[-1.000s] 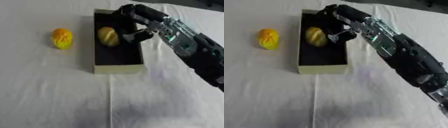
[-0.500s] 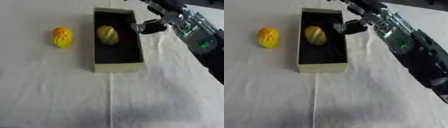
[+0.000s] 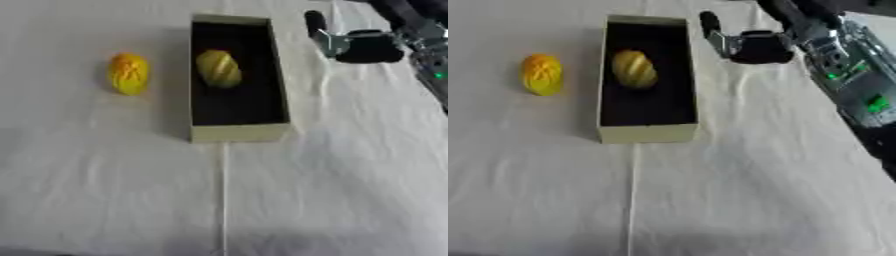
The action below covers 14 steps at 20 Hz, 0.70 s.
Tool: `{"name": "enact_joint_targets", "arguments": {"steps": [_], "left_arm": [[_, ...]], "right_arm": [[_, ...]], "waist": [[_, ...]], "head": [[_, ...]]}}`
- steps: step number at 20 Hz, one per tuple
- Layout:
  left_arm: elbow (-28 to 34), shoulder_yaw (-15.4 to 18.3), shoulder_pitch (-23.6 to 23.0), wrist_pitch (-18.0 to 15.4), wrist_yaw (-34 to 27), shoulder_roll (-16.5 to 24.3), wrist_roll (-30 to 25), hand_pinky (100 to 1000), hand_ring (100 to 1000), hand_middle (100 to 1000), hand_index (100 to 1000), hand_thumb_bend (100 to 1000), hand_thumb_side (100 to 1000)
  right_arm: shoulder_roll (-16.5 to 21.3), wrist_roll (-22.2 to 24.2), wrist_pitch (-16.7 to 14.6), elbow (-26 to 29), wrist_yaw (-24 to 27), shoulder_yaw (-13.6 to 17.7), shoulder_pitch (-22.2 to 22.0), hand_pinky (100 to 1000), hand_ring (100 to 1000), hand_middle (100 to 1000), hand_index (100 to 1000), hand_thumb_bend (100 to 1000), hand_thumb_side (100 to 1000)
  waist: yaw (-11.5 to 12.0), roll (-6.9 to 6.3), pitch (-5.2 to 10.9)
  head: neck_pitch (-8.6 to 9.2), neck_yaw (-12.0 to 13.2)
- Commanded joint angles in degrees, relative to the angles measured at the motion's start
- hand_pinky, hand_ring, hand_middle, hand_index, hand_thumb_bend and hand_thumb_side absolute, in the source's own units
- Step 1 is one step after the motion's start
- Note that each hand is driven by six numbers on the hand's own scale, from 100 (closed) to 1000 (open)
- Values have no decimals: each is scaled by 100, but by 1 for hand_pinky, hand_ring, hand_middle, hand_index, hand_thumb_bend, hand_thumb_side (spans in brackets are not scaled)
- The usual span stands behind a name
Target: Pick up objects on the table and place them in the box.
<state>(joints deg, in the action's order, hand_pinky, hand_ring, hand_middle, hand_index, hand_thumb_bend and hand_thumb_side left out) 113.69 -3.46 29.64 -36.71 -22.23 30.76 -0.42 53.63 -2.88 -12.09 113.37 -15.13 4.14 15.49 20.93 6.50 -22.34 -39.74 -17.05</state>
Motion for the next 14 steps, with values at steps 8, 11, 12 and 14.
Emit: {"name": "enact_joint_targets", "arguments": {"steps": [8, 11, 12, 14], "left_arm": [[90, 492, 43, 767, 751, 1040, 217, 762, 790, 741, 857, 100, 488], [76, 395, 184, 1011, 995, 1435, -9, 785, 812, 759, 872, 100, 351], [19, 311, 237, 1091, 1076, 1566, -89, 791, 817, 762, 881, 100, 318], [-141, 90, 367, 1254, 1239, 1831, -250, 808, 835, 776, 888, 100, 245]], "right_arm": [[-610, -867, -814, 122, 876, 1119, -1184, 890, 795, 748, 830, 100, 339], [-918, -1111, -1058, 122, 1120, 1381, -1581, 886, 793, 746, 825, 100, 289], [-1026, -1192, -1139, 122, 1200, 1463, -1712, 884, 792, 745, 823, 100, 269], [-1245, -1355, -1302, 122, 1257, 1614, -1977, 883, 791, 746, 826, 100, 256]], "waist": [[-569, -206, 127], [-750, -280, 98], [-808, -306, 90], [-916, -353, 85]], "head": [[43, 583], [71, 686], [74, 715], [76, 763]]}}
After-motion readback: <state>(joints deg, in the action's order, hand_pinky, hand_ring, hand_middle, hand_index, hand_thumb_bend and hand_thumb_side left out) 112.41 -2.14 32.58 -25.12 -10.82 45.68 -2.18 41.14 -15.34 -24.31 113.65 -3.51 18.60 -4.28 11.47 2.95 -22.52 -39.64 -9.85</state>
